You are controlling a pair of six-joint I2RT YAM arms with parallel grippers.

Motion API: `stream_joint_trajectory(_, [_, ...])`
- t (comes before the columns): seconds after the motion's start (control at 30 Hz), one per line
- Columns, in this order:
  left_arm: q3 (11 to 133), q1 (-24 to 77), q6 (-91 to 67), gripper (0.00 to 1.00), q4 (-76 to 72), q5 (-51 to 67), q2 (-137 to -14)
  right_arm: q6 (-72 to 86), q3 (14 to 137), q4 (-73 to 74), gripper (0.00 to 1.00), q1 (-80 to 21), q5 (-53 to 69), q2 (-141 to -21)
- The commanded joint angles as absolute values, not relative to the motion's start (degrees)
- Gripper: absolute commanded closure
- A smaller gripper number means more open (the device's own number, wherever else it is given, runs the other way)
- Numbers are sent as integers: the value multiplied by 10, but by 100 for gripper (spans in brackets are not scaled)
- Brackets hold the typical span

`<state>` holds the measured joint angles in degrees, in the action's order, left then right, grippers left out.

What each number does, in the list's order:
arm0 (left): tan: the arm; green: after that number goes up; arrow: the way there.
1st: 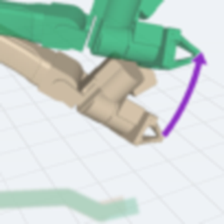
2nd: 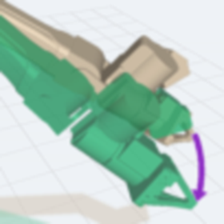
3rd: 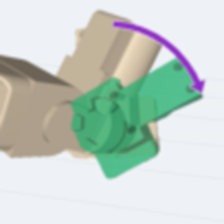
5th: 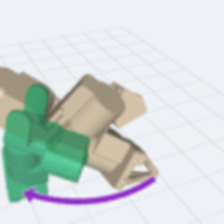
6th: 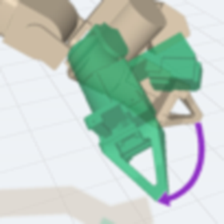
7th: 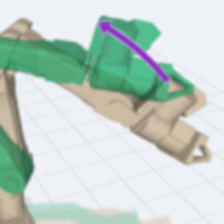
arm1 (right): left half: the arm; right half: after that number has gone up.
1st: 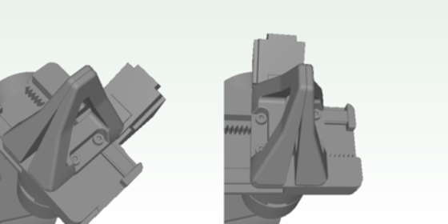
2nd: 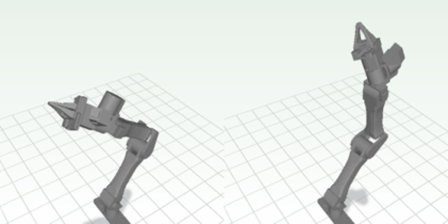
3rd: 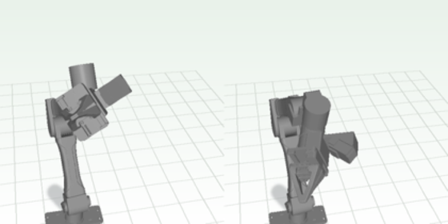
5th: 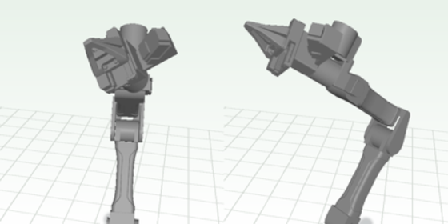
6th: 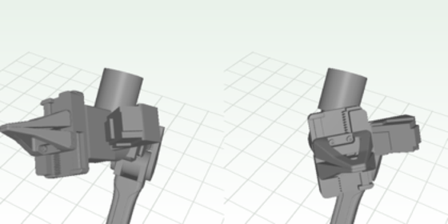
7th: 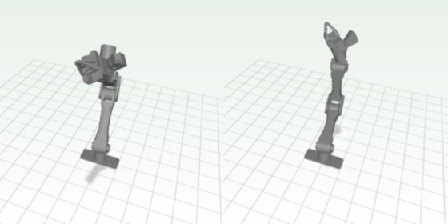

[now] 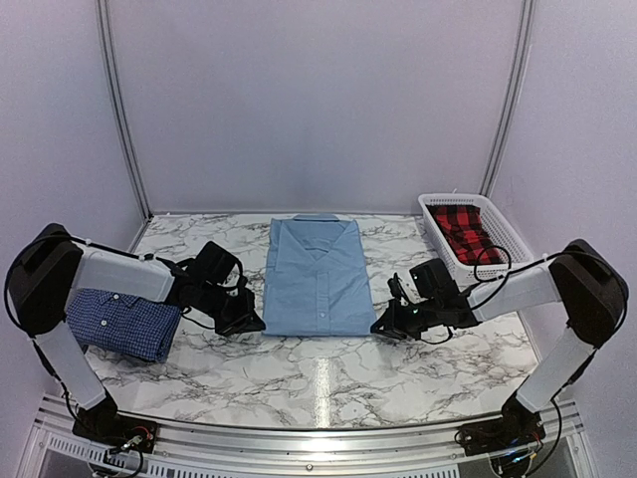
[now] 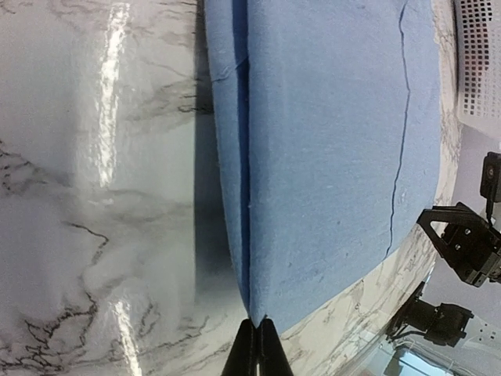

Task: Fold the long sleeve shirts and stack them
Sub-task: Pick up the 2/3-rectangle-folded shirt at the center of the board, then fold the 2/3-rectangle-folded shirt at the center of the board.

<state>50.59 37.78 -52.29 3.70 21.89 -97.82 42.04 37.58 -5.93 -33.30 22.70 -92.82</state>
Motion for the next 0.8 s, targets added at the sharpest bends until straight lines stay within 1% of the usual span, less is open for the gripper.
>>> stream_joint_trajectory(0.0, [491,392,-524,100,58,196,-927,421,360,-26,100,-344,210,-871])
stream_joint_trajectory(0.2, [472,435,-537,100,78,156,-854,423,363,46,100,-390,169,-779])
stream_joint_trajectory(0.33, [462,468,-552,100,99,107,-779,432,374,94,100,-417,135,-708])
stream_joint_trajectory(0.43, [467,482,-562,100,114,77,-732,435,401,130,100,-425,108,-660])
stream_joint_trajectory(0.5, [484,484,-557,100,126,60,-716,425,441,152,100,-424,82,-652])
stream_joint_trajectory(0.6, [543,471,-522,100,151,35,-737,386,535,175,100,-407,70,-695])
stream_joint_trajectory(0.63, [568,447,-510,100,152,44,-758,373,566,168,100,-393,81,-722])
stream_joint_trajectory(0.77, [683,363,-457,100,148,82,-879,324,699,128,100,-330,125,-869])
